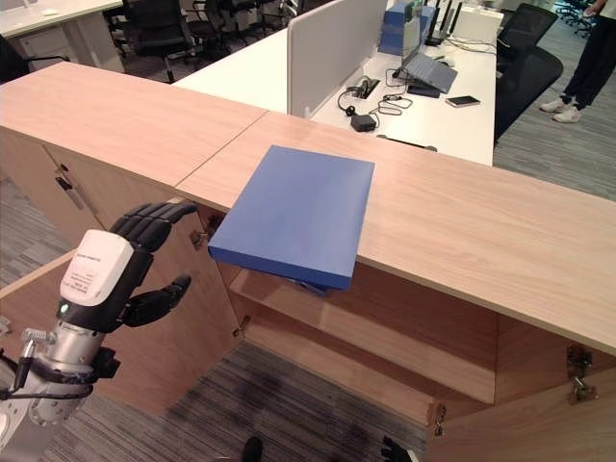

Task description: Put the empty folder in the office cabinet

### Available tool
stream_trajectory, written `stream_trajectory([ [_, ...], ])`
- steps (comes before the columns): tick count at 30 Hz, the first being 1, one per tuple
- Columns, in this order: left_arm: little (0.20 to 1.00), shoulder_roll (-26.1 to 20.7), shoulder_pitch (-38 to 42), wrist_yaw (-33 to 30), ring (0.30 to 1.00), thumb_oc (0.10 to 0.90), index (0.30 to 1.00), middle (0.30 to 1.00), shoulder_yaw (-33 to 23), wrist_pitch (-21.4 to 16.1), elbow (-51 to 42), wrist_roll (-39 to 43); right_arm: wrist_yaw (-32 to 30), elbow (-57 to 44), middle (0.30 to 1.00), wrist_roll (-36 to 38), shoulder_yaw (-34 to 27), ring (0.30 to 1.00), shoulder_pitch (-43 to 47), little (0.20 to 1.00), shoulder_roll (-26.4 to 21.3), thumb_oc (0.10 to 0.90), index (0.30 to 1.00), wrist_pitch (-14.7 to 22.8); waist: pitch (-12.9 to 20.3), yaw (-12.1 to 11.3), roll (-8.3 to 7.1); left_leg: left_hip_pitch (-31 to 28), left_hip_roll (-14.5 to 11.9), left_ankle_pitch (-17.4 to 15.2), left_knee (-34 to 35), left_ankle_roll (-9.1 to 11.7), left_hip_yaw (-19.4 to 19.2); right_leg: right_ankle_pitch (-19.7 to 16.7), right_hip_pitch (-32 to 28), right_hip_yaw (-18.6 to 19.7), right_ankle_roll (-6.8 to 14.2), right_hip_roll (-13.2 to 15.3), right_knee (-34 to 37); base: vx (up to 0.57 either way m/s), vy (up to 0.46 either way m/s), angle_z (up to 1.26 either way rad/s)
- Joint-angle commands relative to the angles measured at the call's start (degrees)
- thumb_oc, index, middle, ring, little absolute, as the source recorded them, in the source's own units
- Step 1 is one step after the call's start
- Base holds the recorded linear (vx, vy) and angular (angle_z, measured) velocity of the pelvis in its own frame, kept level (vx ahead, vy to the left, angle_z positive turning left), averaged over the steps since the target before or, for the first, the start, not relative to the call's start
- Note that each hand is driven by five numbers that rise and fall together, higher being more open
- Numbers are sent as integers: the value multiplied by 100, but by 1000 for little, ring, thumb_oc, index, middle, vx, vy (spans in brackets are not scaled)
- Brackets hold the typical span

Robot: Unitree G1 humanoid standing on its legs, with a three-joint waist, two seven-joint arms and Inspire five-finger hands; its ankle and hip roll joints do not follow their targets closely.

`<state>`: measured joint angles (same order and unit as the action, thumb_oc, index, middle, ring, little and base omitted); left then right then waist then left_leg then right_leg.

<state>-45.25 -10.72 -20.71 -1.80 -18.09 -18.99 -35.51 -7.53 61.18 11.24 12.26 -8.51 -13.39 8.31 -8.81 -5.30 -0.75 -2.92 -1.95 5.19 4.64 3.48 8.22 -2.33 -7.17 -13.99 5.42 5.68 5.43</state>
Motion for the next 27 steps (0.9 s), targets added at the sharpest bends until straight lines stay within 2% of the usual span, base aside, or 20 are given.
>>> stream_trajectory([
  [1,900,-172,914,-357,900,800,900,900,-75,-220,-591,-66,-20,-155,900,-142,253,900,354,900,-214,800,900,171,23,140,-14,-540,156,-861,36,-84,-158,387,-106,-159,239,-68,-43,11,8,-13],
  [8,900,-207,1245,-212,900,800,900,900,289,-246,-607,-45,-22,-75,900,-135,249,900,345,900,-193,800,900,151,30,251,12,-578,162,-899,36,-107,-229,370,-92,-77,250,-66,-43,5,7,-12],
  [27,900,172,1500,150,900,800,900,900,966,-205,-171,257,-90,120,900,-115,151,900,274,900,-144,800,900,77,18,462,37,-654,174,-953,36,-144,-409,371,-105,69,240,-60,-46,5,2,-5],
])
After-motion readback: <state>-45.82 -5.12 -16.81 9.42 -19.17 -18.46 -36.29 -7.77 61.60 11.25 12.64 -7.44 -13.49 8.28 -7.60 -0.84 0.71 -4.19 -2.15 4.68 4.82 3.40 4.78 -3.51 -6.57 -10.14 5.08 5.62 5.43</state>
